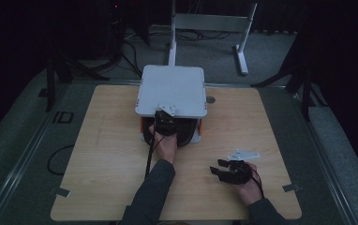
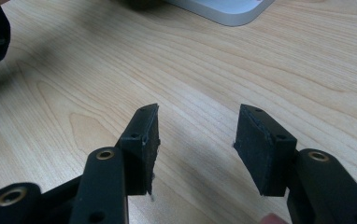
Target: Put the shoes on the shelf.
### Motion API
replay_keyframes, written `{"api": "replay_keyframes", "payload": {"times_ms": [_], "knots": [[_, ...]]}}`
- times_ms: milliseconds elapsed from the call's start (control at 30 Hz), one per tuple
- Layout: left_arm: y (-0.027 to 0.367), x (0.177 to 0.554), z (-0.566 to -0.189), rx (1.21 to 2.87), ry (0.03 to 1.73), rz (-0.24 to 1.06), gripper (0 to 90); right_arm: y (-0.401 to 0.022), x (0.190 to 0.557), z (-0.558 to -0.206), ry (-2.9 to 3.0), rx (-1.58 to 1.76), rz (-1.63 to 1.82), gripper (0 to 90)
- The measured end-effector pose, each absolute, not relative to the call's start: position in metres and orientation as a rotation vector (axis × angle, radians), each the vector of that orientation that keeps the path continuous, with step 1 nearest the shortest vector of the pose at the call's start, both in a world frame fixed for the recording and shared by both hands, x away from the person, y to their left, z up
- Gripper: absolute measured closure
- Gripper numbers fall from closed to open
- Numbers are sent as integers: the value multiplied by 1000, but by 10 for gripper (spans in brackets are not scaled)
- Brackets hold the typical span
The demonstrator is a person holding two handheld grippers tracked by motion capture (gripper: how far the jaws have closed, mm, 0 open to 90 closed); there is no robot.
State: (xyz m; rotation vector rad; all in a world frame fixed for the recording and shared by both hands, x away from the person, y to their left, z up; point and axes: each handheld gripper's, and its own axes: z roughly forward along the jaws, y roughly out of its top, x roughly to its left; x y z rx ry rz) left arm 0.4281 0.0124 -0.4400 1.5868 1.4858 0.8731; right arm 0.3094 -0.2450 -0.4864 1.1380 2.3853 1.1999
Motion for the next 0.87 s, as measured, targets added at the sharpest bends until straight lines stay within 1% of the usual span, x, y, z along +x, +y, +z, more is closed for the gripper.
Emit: {"api": "replay_keyframes", "payload": {"times_ms": [100,133,167,233,267,333,400,667,767,867], "knots": [[12,427,-442,1595,1473,887,713,-245,309,-486,2387,1137,1201,491],[12,426,-442,1592,1470,888,682,-245,309,-486,2388,1136,1200,488],[13,425,-443,1590,1463,878,627,-245,309,-487,2390,1136,1201,483],[15,422,-441,1572,1452,863,564,-245,309,-487,2393,1132,1199,483],[15,420,-439,1576,1449,862,498,-244,309,-487,2394,1130,1199,484],[17,416,-435,1598,1434,851,469,-244,309,-486,2394,1129,1198,483],[20,412,-431,1615,1427,832,417,-245,309,-486,2393,1130,1200,483],[33,391,-425,1684,1355,755,404,-245,309,-486,2390,1130,1200,480],[44,381,-425,1688,1334,711,411,-245,309,-486,2389,1130,1202,479],[57,366,-427,1697,1307,697,412,-245,309,-486,2389,1133,1201,479]]}}
